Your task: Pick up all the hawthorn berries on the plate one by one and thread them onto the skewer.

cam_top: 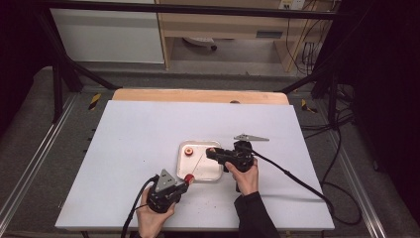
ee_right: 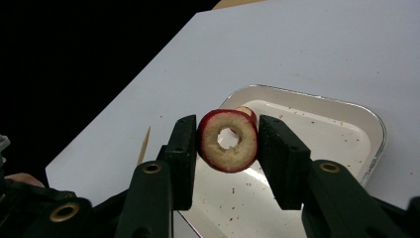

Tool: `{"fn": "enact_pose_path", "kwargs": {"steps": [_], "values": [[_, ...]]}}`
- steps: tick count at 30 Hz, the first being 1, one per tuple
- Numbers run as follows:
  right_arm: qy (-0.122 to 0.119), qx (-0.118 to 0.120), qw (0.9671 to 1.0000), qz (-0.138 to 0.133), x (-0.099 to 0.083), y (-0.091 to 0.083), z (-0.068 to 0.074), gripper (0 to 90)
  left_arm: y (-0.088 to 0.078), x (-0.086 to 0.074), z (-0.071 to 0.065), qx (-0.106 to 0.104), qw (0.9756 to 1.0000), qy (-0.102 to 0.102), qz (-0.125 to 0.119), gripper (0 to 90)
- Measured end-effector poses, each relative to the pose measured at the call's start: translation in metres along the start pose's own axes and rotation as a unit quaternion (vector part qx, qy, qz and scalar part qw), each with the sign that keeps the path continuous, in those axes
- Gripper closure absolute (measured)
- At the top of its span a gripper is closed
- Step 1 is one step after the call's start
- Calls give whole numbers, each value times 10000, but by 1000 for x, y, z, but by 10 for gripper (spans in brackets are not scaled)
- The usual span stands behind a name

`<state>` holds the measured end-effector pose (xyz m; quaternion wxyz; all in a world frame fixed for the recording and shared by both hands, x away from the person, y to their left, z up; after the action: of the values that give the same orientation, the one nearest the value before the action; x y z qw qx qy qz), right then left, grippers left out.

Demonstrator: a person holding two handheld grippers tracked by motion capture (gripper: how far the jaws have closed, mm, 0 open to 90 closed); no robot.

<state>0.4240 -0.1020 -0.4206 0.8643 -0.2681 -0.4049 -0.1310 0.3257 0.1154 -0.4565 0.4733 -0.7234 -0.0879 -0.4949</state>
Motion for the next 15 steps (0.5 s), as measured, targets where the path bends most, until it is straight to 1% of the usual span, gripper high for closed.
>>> {"fn": "enact_pose_path", "kwargs": {"steps": [2,4,6,7,11,15], "values": [[37,-1,10000,-92,0,0,0,607,0,0,-2,9,10000,-21,7,882],[109,14,9997,-210,0,-1,0,608,1,-1,-3,7,10000,-85,-7,882],[133,2,9993,-345,1,-3,0,608,2,-1,-5,-7,9998,-175,-26,882],[140,-6,9991,-412,1,-3,0,607,3,-2,-6,-5,9998,-187,-16,882],[252,17,9970,-731,3,-6,0,607,7,-2,-11,-24,9996,-273,-13,882],[255,25,9953,-936,5,-8,1,607,13,0,-16,-87,9991,-418,8,882]]}}
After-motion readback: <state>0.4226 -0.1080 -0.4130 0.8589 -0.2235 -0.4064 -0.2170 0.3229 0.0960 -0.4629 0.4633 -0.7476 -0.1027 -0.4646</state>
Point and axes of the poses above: each handheld gripper's, and its own axes: y roughly forward along the jaws, x roughly out of its top, z roughly to its left, the point moved 3 cm from there along y, roughly forward along the jaws, and after that the axes turned 4 degrees about x, right-handed, at the moved point
